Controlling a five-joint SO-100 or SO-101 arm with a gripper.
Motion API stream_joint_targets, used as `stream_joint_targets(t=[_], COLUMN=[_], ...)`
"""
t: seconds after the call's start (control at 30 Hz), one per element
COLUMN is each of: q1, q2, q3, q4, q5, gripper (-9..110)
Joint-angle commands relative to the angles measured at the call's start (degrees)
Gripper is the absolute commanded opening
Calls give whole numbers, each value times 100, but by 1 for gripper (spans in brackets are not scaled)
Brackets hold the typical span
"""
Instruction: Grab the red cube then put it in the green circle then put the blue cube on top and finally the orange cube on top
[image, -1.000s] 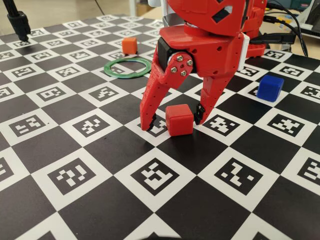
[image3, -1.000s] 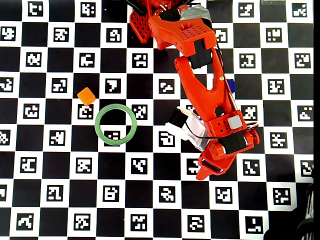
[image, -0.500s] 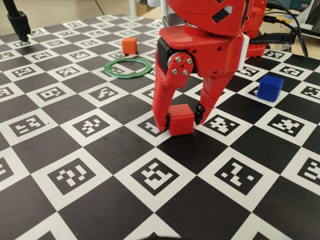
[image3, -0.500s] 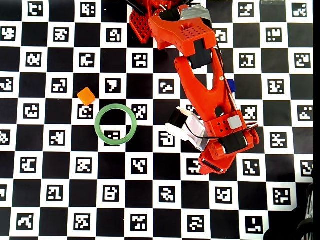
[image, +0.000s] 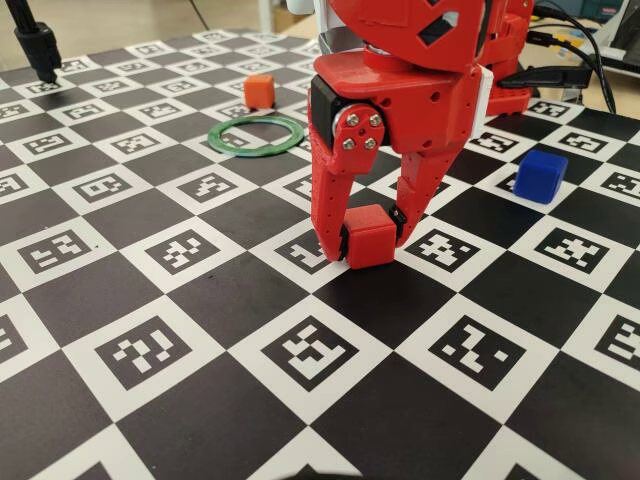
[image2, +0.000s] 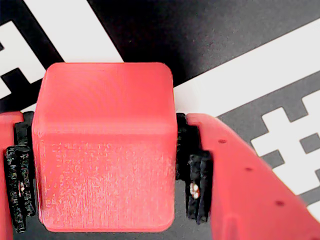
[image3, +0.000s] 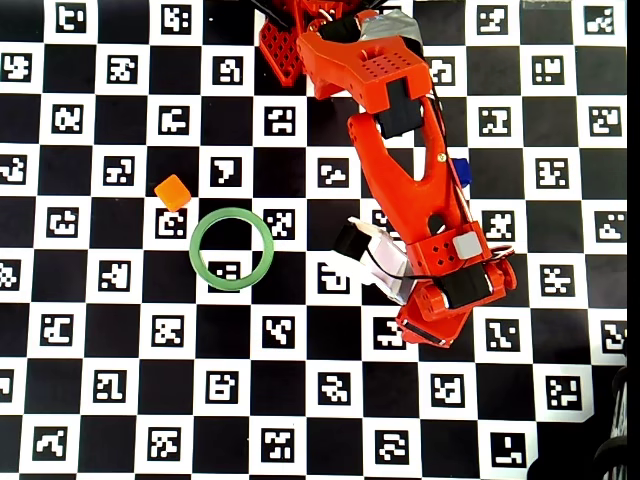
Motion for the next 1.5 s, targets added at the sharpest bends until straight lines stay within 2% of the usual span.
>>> stream_joint_targets(t=[0.0, 0.37, 0.8, 1.1, 1.47], q1=[26, 501, 1749, 2953, 3894], q2=[237, 1538, 3305, 4298, 5194], q3=[-439, -229, 624, 1529, 2224], q4=[18, 712, 1925, 2215, 2391], q5=[-79, -1195, -3771, -5546, -6803], gripper=[7, 7, 6, 5, 5])
